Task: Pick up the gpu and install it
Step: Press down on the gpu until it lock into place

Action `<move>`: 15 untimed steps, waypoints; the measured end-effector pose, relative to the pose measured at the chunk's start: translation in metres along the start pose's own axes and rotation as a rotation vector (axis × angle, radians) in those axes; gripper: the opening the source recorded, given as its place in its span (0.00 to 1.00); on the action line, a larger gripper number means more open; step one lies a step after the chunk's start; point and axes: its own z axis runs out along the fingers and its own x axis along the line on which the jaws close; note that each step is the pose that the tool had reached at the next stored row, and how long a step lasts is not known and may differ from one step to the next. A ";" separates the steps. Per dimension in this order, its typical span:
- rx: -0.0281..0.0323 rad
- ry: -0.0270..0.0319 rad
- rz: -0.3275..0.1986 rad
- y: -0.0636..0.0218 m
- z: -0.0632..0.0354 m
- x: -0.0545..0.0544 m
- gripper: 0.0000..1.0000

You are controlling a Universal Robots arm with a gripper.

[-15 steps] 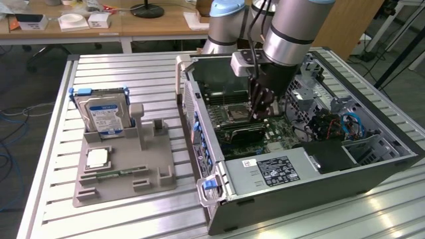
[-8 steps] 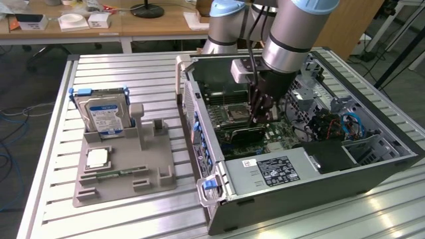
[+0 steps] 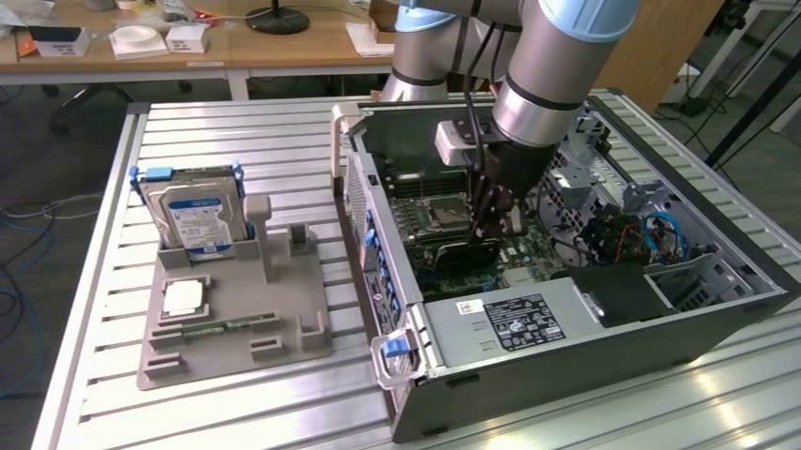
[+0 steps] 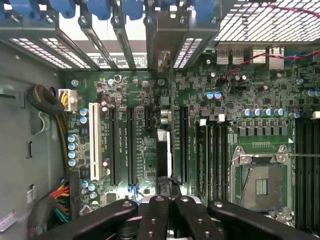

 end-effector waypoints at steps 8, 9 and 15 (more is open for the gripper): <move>0.0000 -0.0011 0.000 -0.0004 0.0054 0.000 0.11; 0.0010 -0.0029 0.000 -0.0002 0.0019 0.000 0.11; 0.0001 -0.0003 0.000 0.0020 -0.0265 -0.001 0.11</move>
